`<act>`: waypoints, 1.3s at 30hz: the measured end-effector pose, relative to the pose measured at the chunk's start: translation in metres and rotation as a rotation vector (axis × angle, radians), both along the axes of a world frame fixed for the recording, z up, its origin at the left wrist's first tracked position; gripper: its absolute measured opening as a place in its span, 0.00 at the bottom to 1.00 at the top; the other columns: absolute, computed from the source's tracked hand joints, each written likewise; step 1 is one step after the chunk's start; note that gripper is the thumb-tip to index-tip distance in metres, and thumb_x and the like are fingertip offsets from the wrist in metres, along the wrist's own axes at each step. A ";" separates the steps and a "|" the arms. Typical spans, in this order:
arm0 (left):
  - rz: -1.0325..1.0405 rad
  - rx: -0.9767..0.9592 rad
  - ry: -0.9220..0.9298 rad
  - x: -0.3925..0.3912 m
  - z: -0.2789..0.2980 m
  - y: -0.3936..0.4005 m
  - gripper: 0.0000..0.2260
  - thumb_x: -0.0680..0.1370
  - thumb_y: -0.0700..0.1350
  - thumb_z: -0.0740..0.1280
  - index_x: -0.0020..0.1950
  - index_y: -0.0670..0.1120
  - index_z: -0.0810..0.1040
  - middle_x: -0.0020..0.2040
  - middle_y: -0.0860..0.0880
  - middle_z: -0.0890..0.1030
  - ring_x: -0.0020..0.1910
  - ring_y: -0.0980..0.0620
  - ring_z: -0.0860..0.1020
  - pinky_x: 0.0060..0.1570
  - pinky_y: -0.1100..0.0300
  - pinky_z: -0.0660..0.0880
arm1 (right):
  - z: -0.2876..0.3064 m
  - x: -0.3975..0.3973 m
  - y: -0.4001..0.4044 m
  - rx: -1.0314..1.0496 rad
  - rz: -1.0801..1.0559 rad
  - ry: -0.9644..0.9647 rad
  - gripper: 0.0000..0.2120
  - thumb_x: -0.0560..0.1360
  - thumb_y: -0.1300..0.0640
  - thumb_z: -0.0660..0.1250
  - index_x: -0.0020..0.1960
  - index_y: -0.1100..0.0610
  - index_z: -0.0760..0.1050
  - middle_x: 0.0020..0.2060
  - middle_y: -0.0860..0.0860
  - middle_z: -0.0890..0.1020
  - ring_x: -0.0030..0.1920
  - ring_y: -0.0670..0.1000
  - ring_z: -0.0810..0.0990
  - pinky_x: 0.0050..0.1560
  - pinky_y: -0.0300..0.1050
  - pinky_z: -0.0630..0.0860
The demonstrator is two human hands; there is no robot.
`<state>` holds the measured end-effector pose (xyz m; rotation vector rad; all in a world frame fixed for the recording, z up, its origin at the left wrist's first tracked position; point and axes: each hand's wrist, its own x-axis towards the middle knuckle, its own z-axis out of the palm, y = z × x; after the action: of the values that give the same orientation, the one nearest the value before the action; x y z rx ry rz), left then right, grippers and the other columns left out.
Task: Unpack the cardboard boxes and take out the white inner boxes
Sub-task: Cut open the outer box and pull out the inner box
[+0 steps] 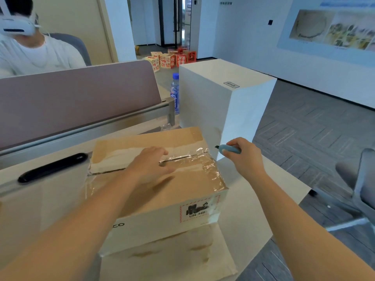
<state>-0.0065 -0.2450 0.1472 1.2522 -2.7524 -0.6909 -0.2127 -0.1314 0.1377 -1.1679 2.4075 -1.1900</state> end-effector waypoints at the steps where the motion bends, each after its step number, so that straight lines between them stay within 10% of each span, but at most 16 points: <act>1: -0.006 0.022 0.037 -0.005 0.004 0.011 0.24 0.77 0.51 0.65 0.70 0.46 0.65 0.70 0.51 0.66 0.69 0.52 0.65 0.69 0.55 0.62 | 0.001 0.000 0.005 0.016 -0.002 -0.014 0.09 0.75 0.57 0.67 0.54 0.58 0.74 0.43 0.48 0.75 0.44 0.48 0.73 0.43 0.41 0.68; 12: -0.006 -0.088 0.068 -0.067 0.015 0.078 0.26 0.76 0.56 0.64 0.70 0.48 0.65 0.70 0.51 0.68 0.68 0.51 0.65 0.65 0.55 0.62 | 0.010 -0.042 0.046 0.056 0.167 -0.101 0.06 0.74 0.59 0.66 0.46 0.58 0.69 0.37 0.49 0.73 0.41 0.50 0.71 0.41 0.42 0.68; 19: 0.242 -0.164 -0.261 -0.005 -0.009 0.069 0.55 0.52 0.84 0.47 0.74 0.57 0.58 0.74 0.51 0.61 0.73 0.44 0.57 0.71 0.43 0.53 | 0.005 -0.024 0.031 -0.014 0.334 -0.238 0.07 0.76 0.59 0.65 0.46 0.58 0.67 0.35 0.45 0.69 0.35 0.42 0.67 0.33 0.34 0.64; 26: 0.369 -0.127 -0.370 0.031 -0.027 0.073 0.36 0.71 0.71 0.55 0.76 0.60 0.48 0.78 0.50 0.47 0.76 0.44 0.47 0.71 0.39 0.51 | -0.019 0.025 0.012 -0.075 0.295 -0.442 0.06 0.77 0.58 0.62 0.50 0.56 0.65 0.38 0.43 0.68 0.41 0.46 0.68 0.35 0.32 0.66; 33: 0.625 -0.165 -0.373 0.032 -0.033 0.099 0.35 0.71 0.72 0.50 0.74 0.56 0.56 0.76 0.46 0.57 0.72 0.37 0.56 0.66 0.36 0.55 | -0.021 0.046 -0.012 -0.095 0.364 -0.386 0.06 0.77 0.56 0.62 0.51 0.55 0.65 0.39 0.42 0.69 0.38 0.40 0.69 0.36 0.30 0.66; 39: 0.920 0.049 -0.293 0.010 -0.027 0.103 0.38 0.73 0.71 0.48 0.77 0.51 0.48 0.77 0.40 0.43 0.73 0.30 0.42 0.65 0.28 0.42 | -0.014 0.053 -0.009 -0.131 0.381 -0.385 0.06 0.78 0.58 0.62 0.50 0.56 0.65 0.37 0.44 0.69 0.36 0.41 0.69 0.33 0.29 0.66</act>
<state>0.0038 -0.1415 0.1203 2.4846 -1.9219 -0.4843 -0.1595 -0.1408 0.1236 -1.2300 1.7579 -1.3136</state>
